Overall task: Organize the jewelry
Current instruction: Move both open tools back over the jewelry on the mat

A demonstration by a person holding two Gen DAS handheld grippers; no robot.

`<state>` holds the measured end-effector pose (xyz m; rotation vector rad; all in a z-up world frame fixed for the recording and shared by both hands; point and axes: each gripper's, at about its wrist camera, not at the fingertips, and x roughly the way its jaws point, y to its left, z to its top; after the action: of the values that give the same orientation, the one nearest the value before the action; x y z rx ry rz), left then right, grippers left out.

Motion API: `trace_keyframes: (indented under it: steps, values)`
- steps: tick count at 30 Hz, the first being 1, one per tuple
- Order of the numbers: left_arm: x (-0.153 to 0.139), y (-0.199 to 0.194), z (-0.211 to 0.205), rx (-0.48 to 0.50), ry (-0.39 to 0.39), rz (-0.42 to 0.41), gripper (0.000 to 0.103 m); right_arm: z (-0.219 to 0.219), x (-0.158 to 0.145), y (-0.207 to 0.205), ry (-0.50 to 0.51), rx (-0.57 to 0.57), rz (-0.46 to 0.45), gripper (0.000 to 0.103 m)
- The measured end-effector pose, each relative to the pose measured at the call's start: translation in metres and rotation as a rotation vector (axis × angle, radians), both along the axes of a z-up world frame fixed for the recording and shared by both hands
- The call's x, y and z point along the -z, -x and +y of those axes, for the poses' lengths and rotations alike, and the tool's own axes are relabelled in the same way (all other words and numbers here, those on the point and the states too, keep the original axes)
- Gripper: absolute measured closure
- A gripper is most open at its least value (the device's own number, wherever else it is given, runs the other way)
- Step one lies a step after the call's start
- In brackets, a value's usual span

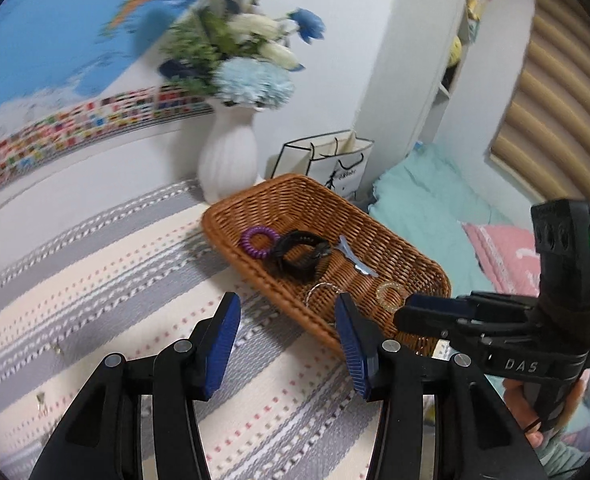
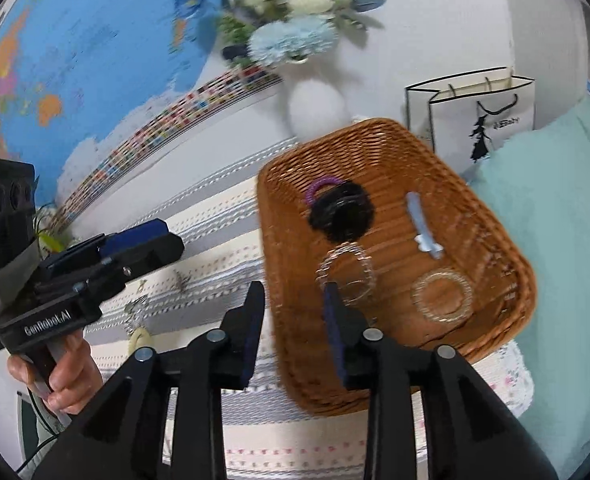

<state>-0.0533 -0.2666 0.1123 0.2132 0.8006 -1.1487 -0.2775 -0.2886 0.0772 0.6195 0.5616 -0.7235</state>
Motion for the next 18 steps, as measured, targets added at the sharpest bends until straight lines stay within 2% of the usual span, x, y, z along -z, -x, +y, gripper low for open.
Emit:
trace_keyframes:
  steps: [5, 8, 9, 10, 12, 18]
  values:
    - [0.000, -0.010, 0.039, -0.032, 0.040, 0.028, 0.050, 0.022, 0.000, -0.022, 0.024, -0.035, 0.030, 0.067]
    - [0.001, -0.012, 0.064, -0.053, 0.052, 0.030, 0.041, 0.036, 0.001, -0.035, 0.050, -0.051, 0.052, 0.062]
    - [0.002, -0.013, 0.071, -0.062, 0.053, 0.029, 0.039, 0.041, 0.002, -0.041, 0.054, -0.061, 0.058, 0.055]
    - [0.003, -0.014, 0.079, -0.073, 0.054, 0.026, 0.039, 0.045, 0.003, -0.047, 0.053, -0.072, 0.059, 0.042]
    - [0.004, -0.016, 0.100, -0.103, 0.052, 0.006, 0.039, 0.050, 0.006, -0.054, 0.044, -0.087, 0.046, 0.028]
    - [0.009, -0.032, 0.163, -0.217, 0.047, -0.043, 0.039, 0.066, 0.010, -0.086, 0.064, -0.141, 0.076, 0.026]
